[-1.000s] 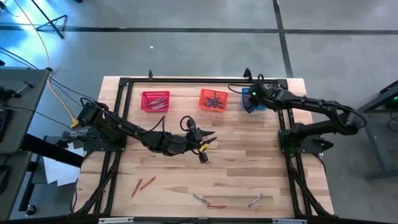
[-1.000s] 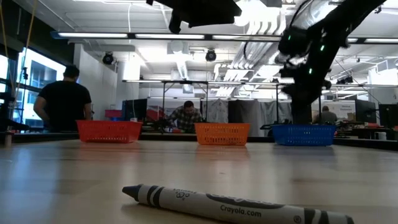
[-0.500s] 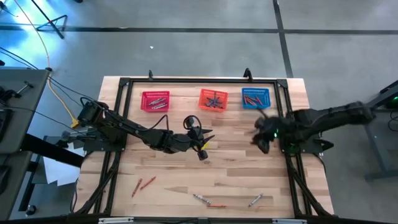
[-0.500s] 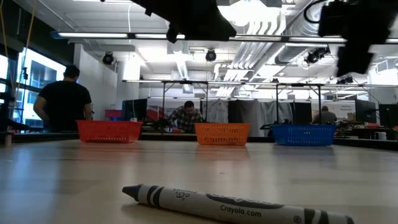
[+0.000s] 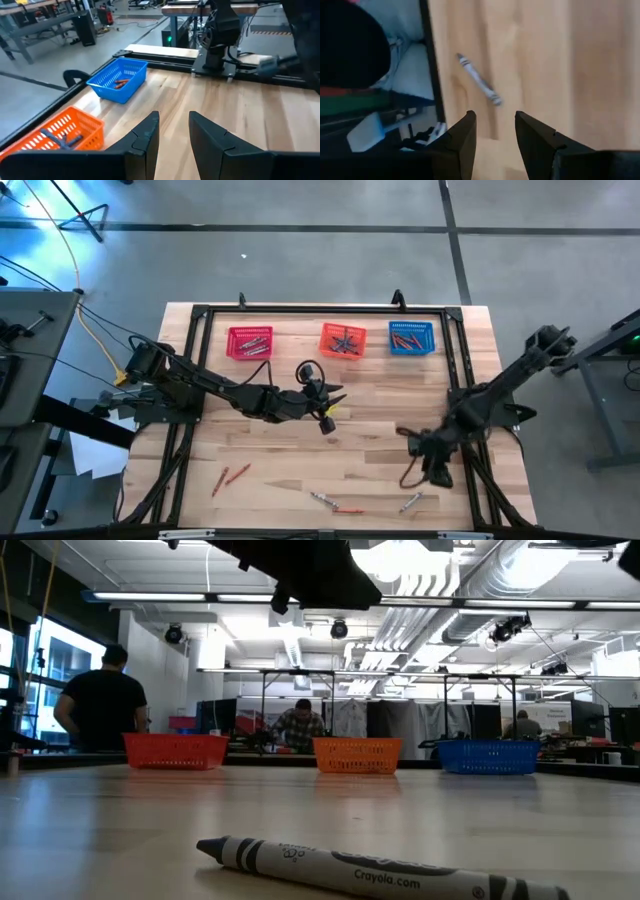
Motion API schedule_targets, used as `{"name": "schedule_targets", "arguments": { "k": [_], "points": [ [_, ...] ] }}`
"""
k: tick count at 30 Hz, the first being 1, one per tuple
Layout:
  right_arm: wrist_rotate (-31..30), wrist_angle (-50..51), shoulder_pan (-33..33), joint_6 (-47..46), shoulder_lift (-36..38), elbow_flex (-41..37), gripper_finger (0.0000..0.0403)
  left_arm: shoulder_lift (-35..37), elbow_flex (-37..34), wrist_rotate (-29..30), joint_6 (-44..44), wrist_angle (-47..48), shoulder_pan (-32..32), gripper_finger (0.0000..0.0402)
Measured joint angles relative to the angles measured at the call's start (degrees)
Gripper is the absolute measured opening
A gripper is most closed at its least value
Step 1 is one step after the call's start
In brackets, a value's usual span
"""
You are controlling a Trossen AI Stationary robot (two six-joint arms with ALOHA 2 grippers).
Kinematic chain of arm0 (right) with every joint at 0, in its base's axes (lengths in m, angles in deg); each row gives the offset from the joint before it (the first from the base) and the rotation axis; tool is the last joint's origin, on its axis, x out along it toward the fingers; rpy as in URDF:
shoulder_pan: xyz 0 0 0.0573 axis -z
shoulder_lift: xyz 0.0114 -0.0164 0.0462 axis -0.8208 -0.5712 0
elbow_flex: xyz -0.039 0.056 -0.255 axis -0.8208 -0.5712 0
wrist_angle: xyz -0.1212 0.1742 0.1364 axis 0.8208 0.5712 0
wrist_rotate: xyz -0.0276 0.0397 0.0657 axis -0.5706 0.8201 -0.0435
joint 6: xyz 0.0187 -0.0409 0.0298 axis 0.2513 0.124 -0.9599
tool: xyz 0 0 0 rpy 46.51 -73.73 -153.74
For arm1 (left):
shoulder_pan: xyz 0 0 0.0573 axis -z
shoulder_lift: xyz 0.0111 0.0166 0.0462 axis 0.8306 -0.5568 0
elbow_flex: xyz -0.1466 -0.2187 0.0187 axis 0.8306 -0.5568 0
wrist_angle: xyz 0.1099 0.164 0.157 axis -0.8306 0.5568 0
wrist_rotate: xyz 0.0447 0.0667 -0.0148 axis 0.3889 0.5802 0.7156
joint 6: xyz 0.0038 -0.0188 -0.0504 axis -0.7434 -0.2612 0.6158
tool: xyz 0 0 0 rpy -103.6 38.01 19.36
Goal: Sort crayons
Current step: Put the gray crayon into the red bin
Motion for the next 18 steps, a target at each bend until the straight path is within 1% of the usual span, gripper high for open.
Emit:
{"name": "schedule_targets", "arguments": {
  "k": [4, 7, 12, 18],
  "points": [
    [0.10, -7.64, -2.58, -0.37, -6.23, 0.00, 0.0128, 0.00, 0.00, -2.51, 2.24, -0.15, 0.59, 0.0093],
    [0.10, -11.24, -3.97, 3.32, -10.46, 0.00, 0.0128, 0.00, 0.00, -4.88, 2.63, -0.15, 1.21, 0.0093],
    [0.17, -12.64, -5.34, 10.64, -16.55, 0.11, 0.0128, 0.00, 0.00, -6.26, 2.74, -0.06, 2.83, 0.0093],
    [0.27, -12.35, -6.20, 19.92, -22.36, 3.98, 0.0128, 0.00, 0.00, -6.29, 2.76, -0.28, 5.12, 0.0093]
  ]
}}
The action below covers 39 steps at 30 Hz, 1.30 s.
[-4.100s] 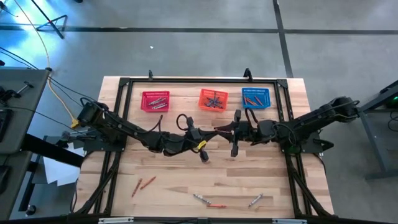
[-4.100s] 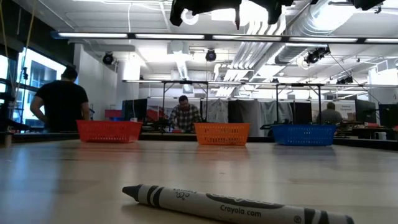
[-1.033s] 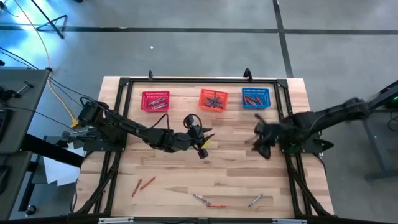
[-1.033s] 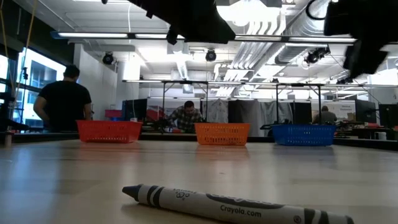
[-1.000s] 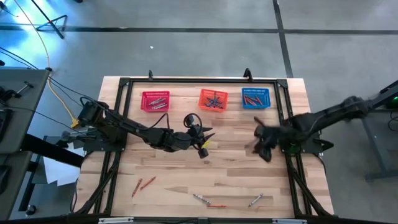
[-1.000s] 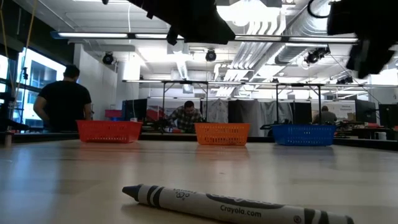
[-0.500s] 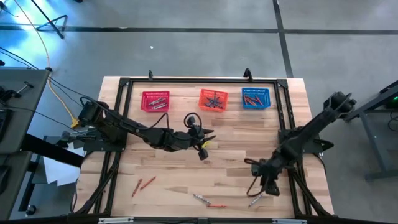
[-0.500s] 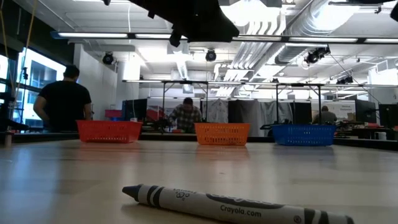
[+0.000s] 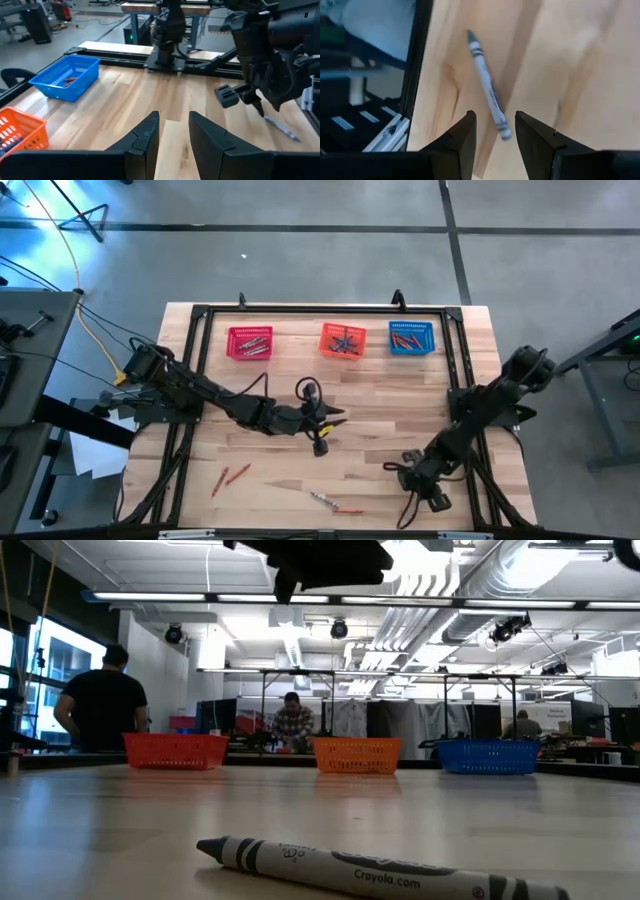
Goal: Sort crayons
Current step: Put the gray crayon into the red bin
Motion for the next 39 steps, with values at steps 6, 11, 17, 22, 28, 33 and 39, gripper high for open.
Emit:
{"name": "schedule_targets", "arguments": {
  "k": [6, 11, 17, 22, 28, 33, 39],
  "points": [
    [-0.20, 4.68, -0.56, 9.06, -5.78, 6.14, 0.0128, 0.00, 0.00, 0.18, 2.63, -0.22, 1.70, 0.0093],
    [-3.44, 12.14, -2.65, 20.57, -11.26, 10.31, 0.0128, 0.00, 0.00, 0.22, 6.86, -0.30, 2.48, 0.0093],
    [-9.58, 15.21, -4.22, 27.63, -14.12, 12.58, 0.0127, 0.00, 0.00, 0.75, 9.55, -0.60, 2.78, 0.0093],
    [-15.75, 17.67, -4.32, 22.78, -14.87, 15.49, 0.0127, 0.00, 0.00, 0.87, 10.47, -0.61, 2.83, 0.0093],
    [-26.99, 20.40, -3.94, 17.50, -15.28, 18.88, 0.0106, 0.00, 0.00, 0.90, 10.51, -0.60, 2.83, 0.0093],
    [-27.58, 22.47, -3.41, 17.02, -15.28, 19.25, 0.0056, 0.01, 0.00, 0.87, 11.63, -0.57, 2.87, 0.0093],
    [-21.07, 22.33, -3.35, 20.22, -15.04, 19.35, 0.0015, 0.00, 0.00, 0.83, 11.92, -0.50, 3.14, 0.0093]
  ]
}}
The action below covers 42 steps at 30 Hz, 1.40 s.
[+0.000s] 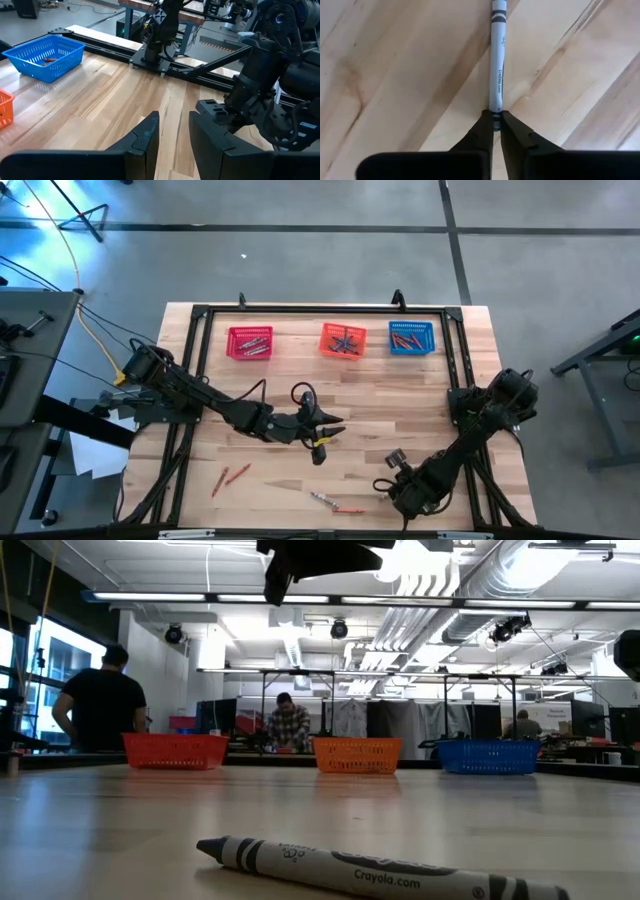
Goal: Sort crayons
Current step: Put the gray crayon into the red bin
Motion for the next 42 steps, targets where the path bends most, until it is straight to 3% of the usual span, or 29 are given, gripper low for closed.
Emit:
{"name": "schedule_targets", "arguments": {
  "k": [17, 42],
  "points": [
    [0.04, -0.74, 0.27, -7.73, 0.20, 0.21, 0.0000, 0.00, 0.00, -0.17, 0.00, 0.47, 0.10, 0.0093],
    [-0.35, -0.81, 0.27, -9.35, 4.07, 0.19, 0.0000, 0.00, -0.02, -0.12, -0.04, 2.05, 0.10, 0.0093]
  ]
}}
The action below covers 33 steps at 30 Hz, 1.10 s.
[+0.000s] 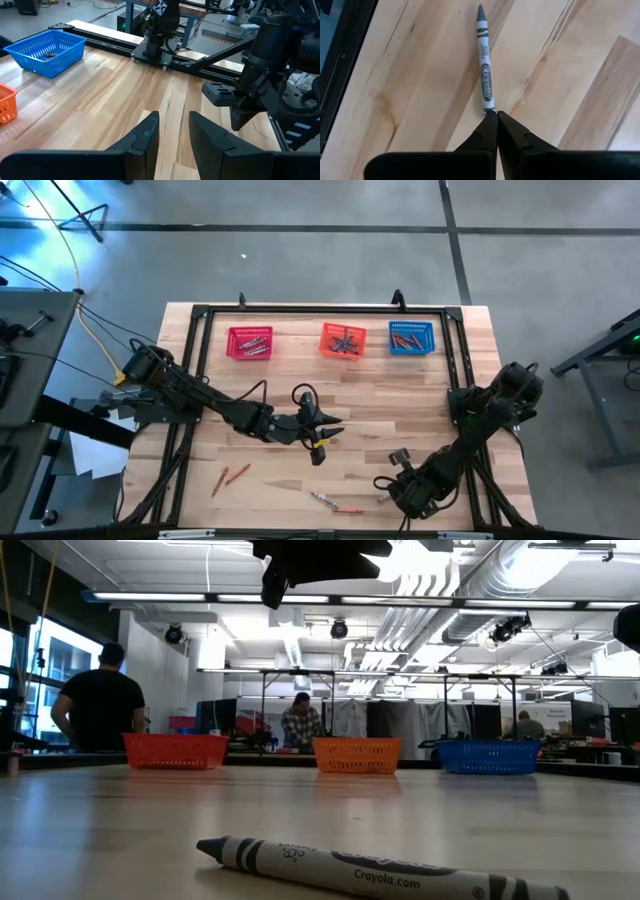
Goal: Sort crayons
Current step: Put the gray crayon into the red bin
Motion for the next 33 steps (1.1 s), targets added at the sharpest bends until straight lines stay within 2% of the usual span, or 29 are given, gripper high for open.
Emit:
{"name": "schedule_targets", "arguments": {
  "k": [14, 20, 27, 33],
  "points": [
    [3.27, -3.86, 0.21, -1.49, -1.73, -0.11, 0.0010, 0.00, 0.00, 0.04, 0.01, 0.00, 0.09, 0.0093],
    [4.46, -5.13, 0.26, 0.08, -1.73, -0.11, 0.0066, 0.00, 0.00, 0.03, 0.01, 0.00, 0.60, 0.0093],
    [2.82, -5.31, 0.97, 5.14, -1.73, -0.11, 0.0142, 0.00, 0.00, 0.03, 0.10, -0.04, 0.70, 0.0093],
    [4.66, -6.46, 3.30, 6.64, -4.99, -0.11, 0.0160, 0.00, 0.00, 0.03, 0.12, -0.32, 0.70, 0.0093]
  ]
}}
